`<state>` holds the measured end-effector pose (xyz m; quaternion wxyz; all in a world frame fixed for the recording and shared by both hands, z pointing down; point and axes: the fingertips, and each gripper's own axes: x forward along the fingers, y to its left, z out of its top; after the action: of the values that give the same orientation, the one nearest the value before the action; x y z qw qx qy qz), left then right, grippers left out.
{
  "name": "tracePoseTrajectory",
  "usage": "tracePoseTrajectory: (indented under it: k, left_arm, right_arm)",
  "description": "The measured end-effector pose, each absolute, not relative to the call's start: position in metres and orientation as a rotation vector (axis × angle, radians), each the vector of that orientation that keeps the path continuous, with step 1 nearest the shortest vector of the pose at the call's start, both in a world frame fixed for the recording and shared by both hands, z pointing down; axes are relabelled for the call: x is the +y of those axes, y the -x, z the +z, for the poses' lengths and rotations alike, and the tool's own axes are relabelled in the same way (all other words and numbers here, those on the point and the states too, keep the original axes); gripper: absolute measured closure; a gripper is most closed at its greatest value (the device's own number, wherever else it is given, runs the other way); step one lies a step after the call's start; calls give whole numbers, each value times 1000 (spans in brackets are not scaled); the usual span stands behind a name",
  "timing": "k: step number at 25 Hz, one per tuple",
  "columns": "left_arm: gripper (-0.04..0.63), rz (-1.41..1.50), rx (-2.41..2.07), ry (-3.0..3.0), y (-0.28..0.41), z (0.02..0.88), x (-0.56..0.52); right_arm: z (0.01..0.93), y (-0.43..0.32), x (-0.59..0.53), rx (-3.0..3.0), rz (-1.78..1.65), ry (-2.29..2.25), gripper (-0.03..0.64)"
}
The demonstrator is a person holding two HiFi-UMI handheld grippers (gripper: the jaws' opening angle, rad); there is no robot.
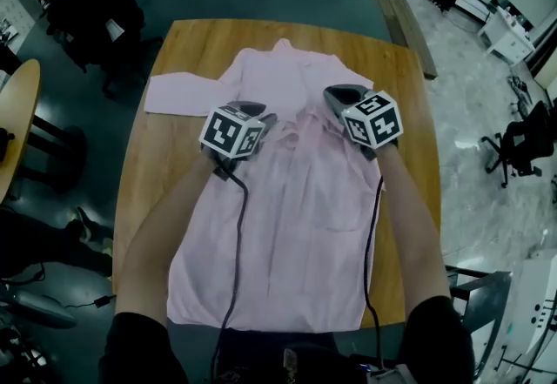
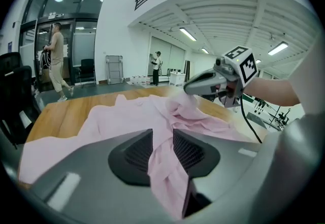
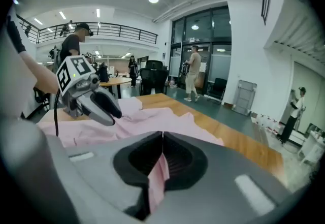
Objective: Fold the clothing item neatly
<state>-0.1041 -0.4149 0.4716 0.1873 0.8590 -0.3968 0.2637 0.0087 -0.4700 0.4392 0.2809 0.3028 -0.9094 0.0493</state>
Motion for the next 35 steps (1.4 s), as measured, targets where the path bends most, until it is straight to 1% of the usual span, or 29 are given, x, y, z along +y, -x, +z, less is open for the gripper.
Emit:
tracePoseTrajectory:
  k: [4, 7, 9, 14, 18, 20, 21, 24, 26, 30, 31, 33, 35]
  left_arm:
    - [462, 746, -1113, -2388, 125, 487, -410]
    - [462, 736, -1104, -2397, 124, 490, -419]
    - [462, 742, -1096, -2413, 115, 491, -428]
    - [459, 804, -1039, -2539, 65, 476, -461]
    - [452, 896, -965, -2596, 20, 476, -485]
    - [438, 977, -916, -2620, -1, 485, -492]
    - [420, 1020, -878, -2634, -11, 491, -495]
    - [314, 1122, -739, -2662, -34, 508, -502]
    - [302, 1194, -723, -2647, -41, 521, -511]
    - [306, 1346, -775, -2559, -36, 549, -532]
    - [326, 1370, -753, -2502, -34, 560, -530]
    - [400, 1419, -729, -2406, -29, 577, -523]
    - [588, 1458, -793, -2386, -21, 578, -523]
  right_arm:
    - [510, 31, -433, -2360, 194, -614, 607]
    - [534, 42, -412, -2335, 189, -530, 588]
    - [537, 43, -404, -2338, 169, -513, 566]
    - [510, 32, -386, -2410, 135, -457, 565]
    - [496, -3, -394, -2432, 149, -507, 565]
    - [502, -32, -408, -2396, 174, -584, 581]
    - [507, -46, -415, -2369, 191, -623, 586]
    - [529, -79, -435, -2285, 250, -726, 598]
    - [545, -94, -446, -2237, 291, -776, 600]
    - [569, -108, -455, -2188, 380, -828, 601]
    - [572, -110, -456, -2176, 388, -824, 601]
    - [581, -115, -456, -2145, 389, -815, 601]
    - [591, -119, -455, -2114, 385, -810, 601]
